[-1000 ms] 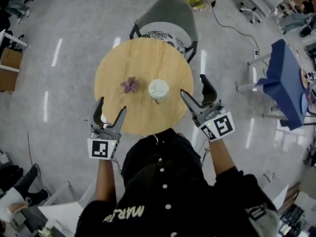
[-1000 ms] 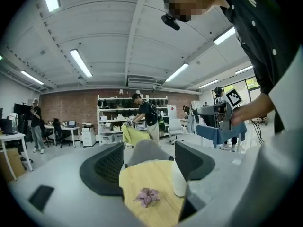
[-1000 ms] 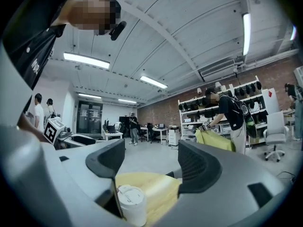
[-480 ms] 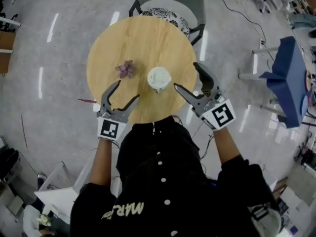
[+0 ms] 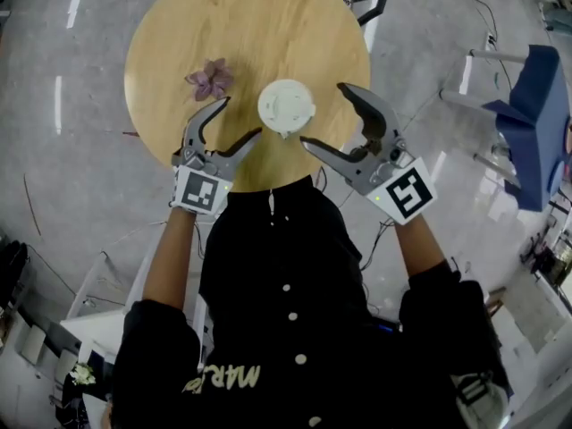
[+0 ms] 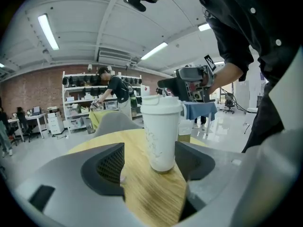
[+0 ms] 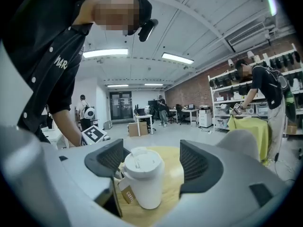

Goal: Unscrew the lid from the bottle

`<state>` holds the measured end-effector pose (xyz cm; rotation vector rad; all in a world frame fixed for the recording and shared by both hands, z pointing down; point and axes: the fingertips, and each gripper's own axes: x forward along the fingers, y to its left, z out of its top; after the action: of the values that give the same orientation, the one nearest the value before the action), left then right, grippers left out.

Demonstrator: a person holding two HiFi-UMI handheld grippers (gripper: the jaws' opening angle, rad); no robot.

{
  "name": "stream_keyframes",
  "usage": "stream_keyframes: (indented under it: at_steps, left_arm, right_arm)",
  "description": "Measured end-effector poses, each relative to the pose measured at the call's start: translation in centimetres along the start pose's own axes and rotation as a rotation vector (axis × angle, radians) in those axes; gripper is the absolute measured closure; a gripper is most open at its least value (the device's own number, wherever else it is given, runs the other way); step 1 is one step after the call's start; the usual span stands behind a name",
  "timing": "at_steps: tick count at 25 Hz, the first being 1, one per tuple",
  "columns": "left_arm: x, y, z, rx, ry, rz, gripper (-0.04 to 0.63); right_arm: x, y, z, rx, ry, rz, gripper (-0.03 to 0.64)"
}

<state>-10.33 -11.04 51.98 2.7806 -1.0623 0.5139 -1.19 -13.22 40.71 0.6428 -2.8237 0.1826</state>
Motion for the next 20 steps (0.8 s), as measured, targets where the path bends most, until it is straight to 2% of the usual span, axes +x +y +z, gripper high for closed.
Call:
stream_keyframes:
  at_steps: [8,17,20]
  left_arm:
    - [3.8,-0.8,-2.8,-0.032,-0.016,-0.042,0.268]
    - [6.5,-2.5,-3.1,0.007,-0.027,-0.159,0.267]
    - [7.4,-2.9,-3.0,-0.006,-0.029,-0.185,0.254]
  right_arm:
    - [1.4,-0.2,-3.0,-0.006,0.009,0.060,0.241]
    - [2.7,0.9,-3.8,0.013,0.008,0.141,0.210]
    - [3.0,1.3,-4.1,0.001,0.015,0.166,0.207]
